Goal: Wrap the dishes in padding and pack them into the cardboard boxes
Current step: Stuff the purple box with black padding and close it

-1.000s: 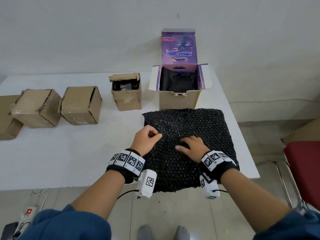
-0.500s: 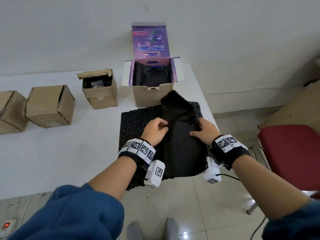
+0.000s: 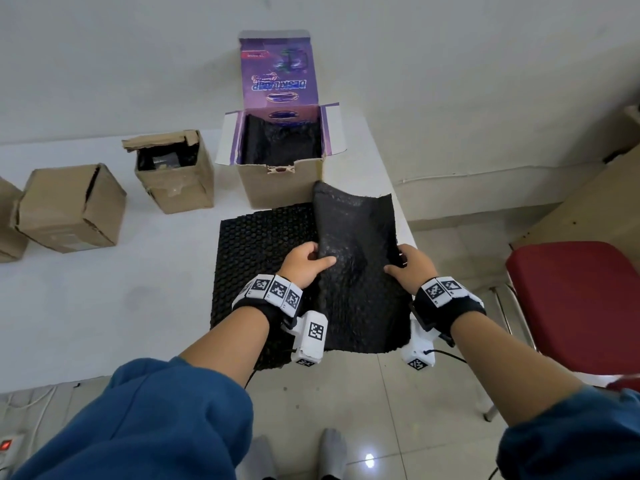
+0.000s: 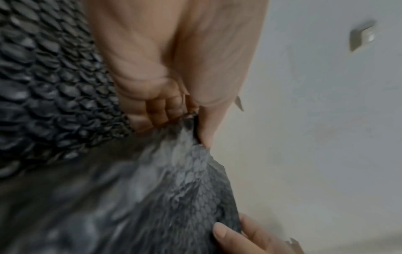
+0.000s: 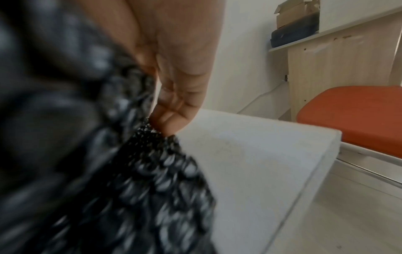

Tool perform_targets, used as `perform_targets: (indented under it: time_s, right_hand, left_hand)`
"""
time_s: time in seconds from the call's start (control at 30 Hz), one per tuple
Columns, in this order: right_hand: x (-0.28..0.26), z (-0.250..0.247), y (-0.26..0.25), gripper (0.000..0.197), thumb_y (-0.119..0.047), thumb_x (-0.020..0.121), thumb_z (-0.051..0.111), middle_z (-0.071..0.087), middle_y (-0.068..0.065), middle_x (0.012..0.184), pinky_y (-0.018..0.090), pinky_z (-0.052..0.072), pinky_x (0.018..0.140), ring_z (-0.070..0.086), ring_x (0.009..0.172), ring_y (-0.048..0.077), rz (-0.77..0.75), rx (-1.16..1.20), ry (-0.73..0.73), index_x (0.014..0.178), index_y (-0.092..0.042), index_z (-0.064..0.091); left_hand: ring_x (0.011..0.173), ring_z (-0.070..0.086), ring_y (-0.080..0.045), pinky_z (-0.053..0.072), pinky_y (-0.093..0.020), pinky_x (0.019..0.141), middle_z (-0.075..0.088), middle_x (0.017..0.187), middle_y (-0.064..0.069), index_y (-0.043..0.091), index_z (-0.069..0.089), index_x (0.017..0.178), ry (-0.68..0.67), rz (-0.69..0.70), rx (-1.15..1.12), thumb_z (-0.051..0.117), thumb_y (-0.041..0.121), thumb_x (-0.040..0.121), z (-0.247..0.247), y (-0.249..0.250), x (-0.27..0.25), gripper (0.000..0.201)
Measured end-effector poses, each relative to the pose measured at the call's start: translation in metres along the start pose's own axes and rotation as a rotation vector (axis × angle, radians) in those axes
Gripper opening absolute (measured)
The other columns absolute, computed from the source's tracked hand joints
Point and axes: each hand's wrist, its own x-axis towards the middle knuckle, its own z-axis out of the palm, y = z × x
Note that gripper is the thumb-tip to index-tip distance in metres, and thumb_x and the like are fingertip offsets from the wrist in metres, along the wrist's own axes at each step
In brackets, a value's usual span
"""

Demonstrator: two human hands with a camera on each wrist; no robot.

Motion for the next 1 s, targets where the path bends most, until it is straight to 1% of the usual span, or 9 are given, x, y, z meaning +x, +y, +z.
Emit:
perform_targets:
  time_s: [0.17, 0.27, 0.37, 0.43, 0.5, 0.6, 0.83, 0.9, 1.0]
  right_hand:
    - [-0.006, -0.019, -0.018, 0.062, -0.022, 0.085, 0.068, 0.052, 0.004, 0.11, 0.029, 0.042, 0.084, 0.054, 0.099, 0.019, -0.011, 0.373, 0.03, 0.132, -0.005, 0.03]
    - [-0.005, -0.031, -0.033, 0.087, -0.023, 0.079, 0.075, 0.048, 0.007, 0.128, 0.036, 0.045, 0.099, 0.054, 0.113, 0.019, -0.079, 0.558, -0.018, 0.139, -0.012, 0.012]
    - [-0.002, -0.042, -0.054, 0.096, -0.013, 0.075, 0.078, 0.041, 0.006, 0.135, 0.037, 0.04, 0.106, 0.048, 0.122, 0.018, -0.188, 0.61, 0.025, 0.141, -0.012, 0.008]
    - [-0.001, -0.049, -0.07, 0.101, -0.011, 0.074, 0.078, 0.041, 0.009, 0.137, 0.038, 0.042, 0.104, 0.052, 0.12, 0.019, -0.261, 0.639, 0.063, 0.142, -0.021, 0.003]
    - [0.001, -0.057, -0.084, 0.097, -0.007, 0.078, 0.073, 0.057, 0.018, 0.121, 0.037, 0.051, 0.093, 0.064, 0.102, 0.021, -0.322, 0.667, 0.084, 0.142, -0.03, 0.003]
    - [0.001, -0.069, -0.106, 0.083, 0.002, 0.086, 0.06, 0.067, 0.009, 0.089, 0.019, 0.054, 0.074, 0.066, 0.079, 0.013, -0.445, 0.629, 0.117, 0.141, -0.033, 0.01]
    - [0.027, -0.08, -0.152, 0.078, -0.001, 0.09, 0.049, 0.058, 0.017, 0.084, 0.031, 0.047, 0.084, 0.054, 0.075, 0.02, -0.684, 0.481, 0.164, 0.139, -0.054, 0.018]
    - [0.04, -0.082, -0.165, 0.067, -0.004, 0.093, 0.045, 0.054, 0.023, 0.076, 0.031, 0.046, 0.08, 0.05, 0.067, 0.026, -0.696, 0.507, 0.217, 0.138, -0.048, 0.024]
    - [0.059, -0.083, -0.185, 0.042, 0.0, 0.095, 0.037, 0.041, 0.008, 0.059, 0.021, 0.038, 0.059, 0.036, 0.046, 0.006, -0.627, 0.581, 0.311, 0.126, -0.026, 0.027]
  left_hand:
    - [0.097, 0.06, -0.027, 0.044, -0.046, 0.098, 0.064, 0.101, -0.016, 0.011, 0.058, 0.092, -0.052, 0.155, -0.141, 0.064, 0.015, 0.088, -0.015, 0.033, -0.013, 0.009]
    - [0.092, 0.055, -0.023, 0.044, -0.044, 0.092, 0.059, 0.094, -0.012, 0.016, 0.054, 0.086, -0.014, 0.231, -0.257, 0.062, 0.006, 0.088, -0.029, 0.061, -0.023, 0.013]
    - [0.099, 0.059, -0.022, 0.046, -0.044, 0.098, 0.062, 0.103, -0.008, 0.015, 0.048, 0.1, 0.139, 0.306, -0.296, 0.062, 0.002, 0.087, -0.045, 0.081, -0.027, 0.024]
    - [0.107, 0.059, -0.022, 0.047, -0.045, 0.099, 0.058, 0.118, -0.015, 0.017, 0.037, 0.112, 0.256, 0.36, -0.291, 0.062, 0.0, 0.085, -0.059, 0.089, -0.028, 0.041]
    - [0.112, 0.059, -0.02, 0.047, -0.038, 0.099, 0.053, 0.127, -0.018, 0.025, 0.029, 0.124, 0.283, 0.463, -0.246, 0.061, -0.005, 0.084, -0.074, 0.096, -0.031, 0.059]
    - [0.131, 0.042, -0.013, 0.035, -0.032, 0.111, 0.042, 0.143, -0.001, 0.025, 0.033, 0.139, 0.291, 0.59, 0.078, 0.06, -0.001, 0.086, -0.096, 0.103, -0.031, 0.065]
    - [0.132, 0.038, -0.021, 0.032, -0.035, 0.111, 0.042, 0.142, -0.007, 0.016, 0.035, 0.143, 0.349, 0.5, 0.374, 0.073, 0.016, 0.08, -0.145, 0.122, -0.012, 0.074]
    - [0.13, 0.041, -0.021, 0.033, -0.035, 0.111, 0.044, 0.139, -0.007, 0.015, 0.038, 0.142, 0.349, 0.522, 0.389, 0.074, 0.015, 0.079, -0.159, 0.129, -0.002, 0.072]
    - [0.126, 0.046, -0.02, 0.037, -0.038, 0.109, 0.049, 0.136, -0.005, 0.018, 0.042, 0.139, 0.352, 0.539, 0.387, 0.075, 0.018, 0.078, -0.182, 0.137, 0.017, 0.069]
